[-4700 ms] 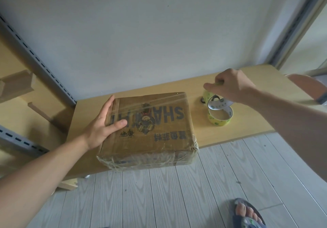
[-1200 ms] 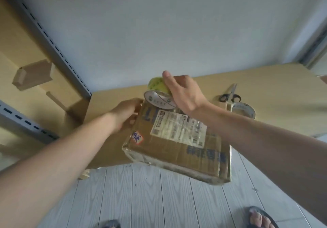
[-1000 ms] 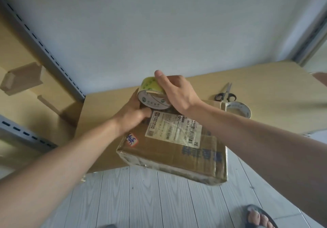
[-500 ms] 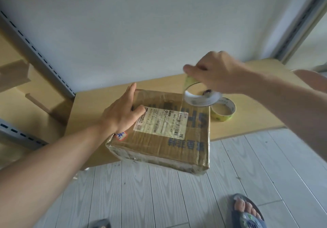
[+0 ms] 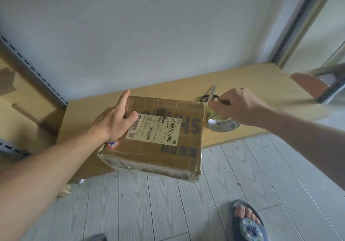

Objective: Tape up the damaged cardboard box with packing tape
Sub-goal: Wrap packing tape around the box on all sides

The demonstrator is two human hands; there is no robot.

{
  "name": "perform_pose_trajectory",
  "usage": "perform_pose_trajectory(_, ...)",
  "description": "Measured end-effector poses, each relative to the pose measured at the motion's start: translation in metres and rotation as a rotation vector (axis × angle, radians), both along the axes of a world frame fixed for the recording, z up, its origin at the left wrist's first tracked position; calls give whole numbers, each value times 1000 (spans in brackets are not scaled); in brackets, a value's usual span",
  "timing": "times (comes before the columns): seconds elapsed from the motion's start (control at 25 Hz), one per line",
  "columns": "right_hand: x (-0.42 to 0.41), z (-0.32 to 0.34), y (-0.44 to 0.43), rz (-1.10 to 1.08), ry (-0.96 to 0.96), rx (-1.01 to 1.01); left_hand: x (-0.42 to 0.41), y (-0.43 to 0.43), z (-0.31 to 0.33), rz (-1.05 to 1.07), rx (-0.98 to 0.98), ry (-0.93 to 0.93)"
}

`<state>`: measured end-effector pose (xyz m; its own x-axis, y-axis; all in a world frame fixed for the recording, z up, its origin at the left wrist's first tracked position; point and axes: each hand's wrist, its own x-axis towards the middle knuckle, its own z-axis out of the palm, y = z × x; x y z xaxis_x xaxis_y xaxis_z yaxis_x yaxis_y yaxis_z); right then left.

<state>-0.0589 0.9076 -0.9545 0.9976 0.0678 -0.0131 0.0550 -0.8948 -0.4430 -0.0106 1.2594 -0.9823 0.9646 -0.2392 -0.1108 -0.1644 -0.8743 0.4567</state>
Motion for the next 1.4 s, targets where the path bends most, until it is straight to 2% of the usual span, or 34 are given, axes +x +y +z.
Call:
perform_pose_trajectory(0.16, -8, -26, 3, -40, -6, 68, 3, 1, -9, 52, -71, -38)
perform_pose_trajectory(0.28, -6, -36, 2, -49, -31, 186, 8, 4, -13, 213, -122, 47)
perform_pose_trajectory(0.4, -3, -35, 0, -30, -37, 349, 11, 9, -14, 216, -209, 79)
perform_pose_trajectory(0.56, 10, -7, 20, -80, -180, 617, 7, 24, -8, 347, -412, 105)
perform_pose_trajectory(0.64, 19, 12, 41, -67, -239, 715, 4, 30, -9, 448, -403, 124)
perform_pose_trajectory(0.84, 41, 54, 96, -60, -255, 935, -7, 39, -18, 645, -560, 243)
perform_pose_trajectory(0.96, 53, 69, 133, -30, -209, 1067, -11, 52, -20, 565, -569, 180)
perform_pose_trajectory(1.08, 59, 76, 168, -11, -198, 1144, -3, 78, -21, 472, -291, 43)
perform_pose_trajectory(1.12, 62, 79, 178, -15, -203, 1139, 0, 82, -9, 461, -323, -3)
perform_pose_trajectory(1.24, 70, 87, 202, -33, -195, 1116, 16, 84, 55, 302, -838, -18)
perform_pose_trajectory(1.28, 73, 89, 208, -28, -188, 1116, 17, 80, 75, 192, -910, 32)
perform_pose_trajectory(1.4, 78, 92, 223, -10, -171, 1113, 14, 61, 93, -22, -808, 81)
